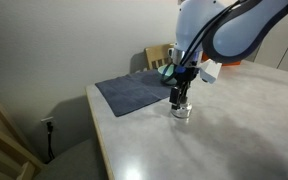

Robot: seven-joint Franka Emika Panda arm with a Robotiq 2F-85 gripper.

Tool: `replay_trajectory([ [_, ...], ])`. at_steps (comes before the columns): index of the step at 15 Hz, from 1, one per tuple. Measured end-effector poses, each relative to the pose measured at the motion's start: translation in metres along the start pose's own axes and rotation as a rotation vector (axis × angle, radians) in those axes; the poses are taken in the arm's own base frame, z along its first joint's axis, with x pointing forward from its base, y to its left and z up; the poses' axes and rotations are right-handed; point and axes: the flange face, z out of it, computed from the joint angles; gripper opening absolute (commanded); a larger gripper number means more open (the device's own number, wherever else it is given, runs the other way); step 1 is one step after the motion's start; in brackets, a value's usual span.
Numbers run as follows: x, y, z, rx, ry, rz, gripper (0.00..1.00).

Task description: Take the lid off the bottle

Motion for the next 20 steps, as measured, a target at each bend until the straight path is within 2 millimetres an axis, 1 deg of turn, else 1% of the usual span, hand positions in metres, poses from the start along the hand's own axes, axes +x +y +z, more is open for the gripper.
replay_trajectory([
  [7, 0.003, -0.006, -0.020, -0.013, 0.024, 0.038, 1.00],
  [11, 0.000, -0.007, -0.031, -0.009, 0.026, 0.126, 1.00],
  [15, -0.010, -0.007, -0.032, -0.019, -0.047, 0.237, 1.00],
  [17, -0.013, -0.009, -0.034, -0.012, -0.077, 0.249, 1.00],
  [20, -0.013, -0.010, -0.034, -0.011, -0.079, 0.250, 1.00],
])
